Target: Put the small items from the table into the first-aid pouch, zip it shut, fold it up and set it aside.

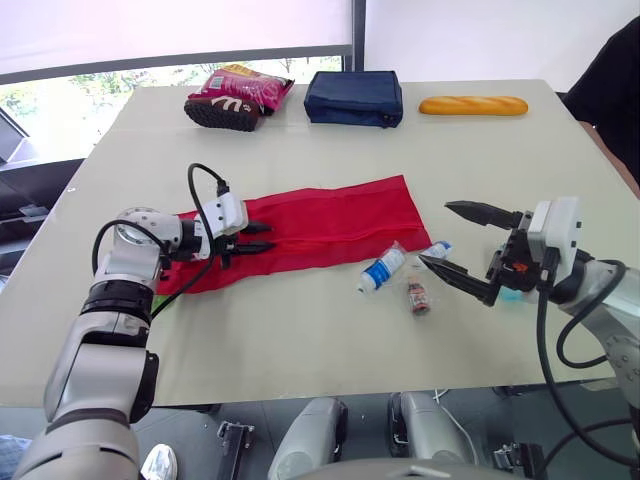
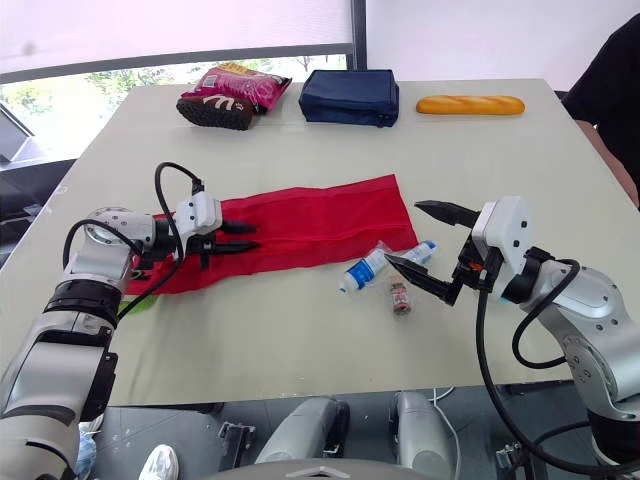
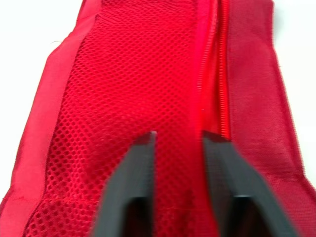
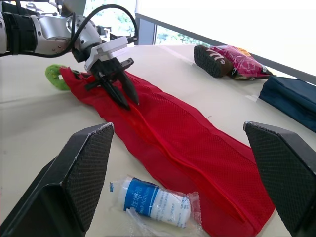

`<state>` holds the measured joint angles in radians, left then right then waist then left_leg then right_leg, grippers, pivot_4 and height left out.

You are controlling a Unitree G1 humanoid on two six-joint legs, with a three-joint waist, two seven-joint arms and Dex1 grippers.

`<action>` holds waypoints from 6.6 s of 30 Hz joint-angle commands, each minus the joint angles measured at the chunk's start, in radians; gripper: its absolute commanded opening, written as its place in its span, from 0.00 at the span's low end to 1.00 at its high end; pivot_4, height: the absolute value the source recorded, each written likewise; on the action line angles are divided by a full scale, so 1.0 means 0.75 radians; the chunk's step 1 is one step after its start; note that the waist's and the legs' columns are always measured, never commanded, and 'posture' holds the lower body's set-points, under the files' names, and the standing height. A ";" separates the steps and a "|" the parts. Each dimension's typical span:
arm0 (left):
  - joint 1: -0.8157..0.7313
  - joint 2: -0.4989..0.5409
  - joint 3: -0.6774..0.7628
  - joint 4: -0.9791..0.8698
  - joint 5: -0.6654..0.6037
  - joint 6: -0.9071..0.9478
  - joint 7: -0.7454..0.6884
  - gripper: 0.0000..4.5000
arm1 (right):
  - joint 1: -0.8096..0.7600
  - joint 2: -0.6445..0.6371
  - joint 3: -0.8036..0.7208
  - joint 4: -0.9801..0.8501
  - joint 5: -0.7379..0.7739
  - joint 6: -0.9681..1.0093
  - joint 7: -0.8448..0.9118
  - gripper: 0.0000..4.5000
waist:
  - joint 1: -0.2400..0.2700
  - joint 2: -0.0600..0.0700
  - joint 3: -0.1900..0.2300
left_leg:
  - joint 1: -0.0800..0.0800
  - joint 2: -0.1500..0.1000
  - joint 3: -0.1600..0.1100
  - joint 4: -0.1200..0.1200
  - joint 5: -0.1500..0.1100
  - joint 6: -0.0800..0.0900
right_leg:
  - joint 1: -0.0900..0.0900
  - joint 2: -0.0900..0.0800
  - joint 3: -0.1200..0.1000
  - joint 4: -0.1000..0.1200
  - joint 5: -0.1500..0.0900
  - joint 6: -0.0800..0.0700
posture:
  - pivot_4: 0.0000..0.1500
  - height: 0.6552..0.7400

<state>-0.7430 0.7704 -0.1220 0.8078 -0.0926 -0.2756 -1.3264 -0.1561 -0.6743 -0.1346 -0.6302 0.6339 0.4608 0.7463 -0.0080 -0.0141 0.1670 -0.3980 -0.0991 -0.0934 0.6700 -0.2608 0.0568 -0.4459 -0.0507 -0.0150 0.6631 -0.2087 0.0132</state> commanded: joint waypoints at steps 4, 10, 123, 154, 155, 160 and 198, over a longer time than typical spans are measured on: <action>-0.015 -0.013 0.027 -0.016 -0.005 -0.057 -0.043 0.01 | 0.009 -0.015 -0.034 -0.040 0.004 -0.010 -0.009 1.00 | 0.000 0.000 0.000 | 0.000 0.000 0.000 0.000 0.000 0.000 | 0.000 0.000 0.000 0.000 0.000 0.000 | 1.00 0.99; -0.008 -0.084 0.046 -0.124 -0.090 -0.040 -0.135 0.01 | 0.066 -0.068 -0.049 -0.066 0.004 0.056 -0.036 1.00 | 0.011 0.000 0.000 | 0.000 0.000 0.000 0.001 0.000 0.000 | 0.000 -0.001 0.000 0.000 0.000 0.000 | 1.00 0.99; 0.067 -0.399 0.062 -0.358 -0.148 0.118 0.058 0.00 | -0.921 1.358 -0.016 0.879 -0.358 1.143 -0.840 0.01 | -0.015 0.001 -0.002 | 0.000 -0.002 0.001 0.000 0.000 -0.001 | -0.004 0.000 0.003 0.003 0.002 -0.001 | 1.00 0.99; 0.007 -0.433 0.077 -0.214 -0.105 0.023 0.045 0.00 | -0.789 1.063 0.282 0.757 -0.186 1.057 -0.622 0.80 | -0.043 0.001 -0.002 | 0.000 -0.002 0.001 -0.001 0.000 0.000 | -0.004 0.000 0.003 0.002 0.002 0.000 | 1.00 0.99; 0.011 -0.427 0.079 -0.210 -0.104 0.022 0.040 0.00 | -0.782 1.018 0.310 0.726 -0.190 1.048 -0.585 0.80 | -0.044 0.001 -0.002 | 0.000 -0.002 0.001 -0.001 0.000 0.000 | -0.004 0.000 0.003 0.002 0.002 0.000 | 1.00 0.99; 0.018 -0.416 0.082 -0.204 -0.100 0.021 0.024 0.00 | -0.758 0.846 0.415 0.625 -0.214 0.961 -0.457 0.80 | -0.043 0.001 -0.002 | 0.000 -0.002 0.001 -0.001 0.000 0.000 | -0.004 0.000 0.003 0.002 0.002 0.000 | 1.00 0.99; 0.038 -0.413 0.044 -0.253 -0.118 0.041 -0.071 0.00 | -0.773 0.547 0.804 1.074 -0.853 -0.199 -0.074 0.03 | -0.038 0.001 -0.002 | 0.000 -0.002 0.001 -0.001 0.000 0.000 | -0.004 0.000 0.003 0.001 0.002 0.000 | 1.00 0.99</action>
<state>-0.7104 0.4623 -0.0874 0.6550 -0.1615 -0.2430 -1.3679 -0.7056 -0.2780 0.4899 0.1827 0.0063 0.3587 0.7065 -0.0364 -0.0137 0.1653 -0.3984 -0.1002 -0.0924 0.6695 -0.2607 0.0565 -0.4488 -0.0506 -0.0130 0.6637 -0.2075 0.0130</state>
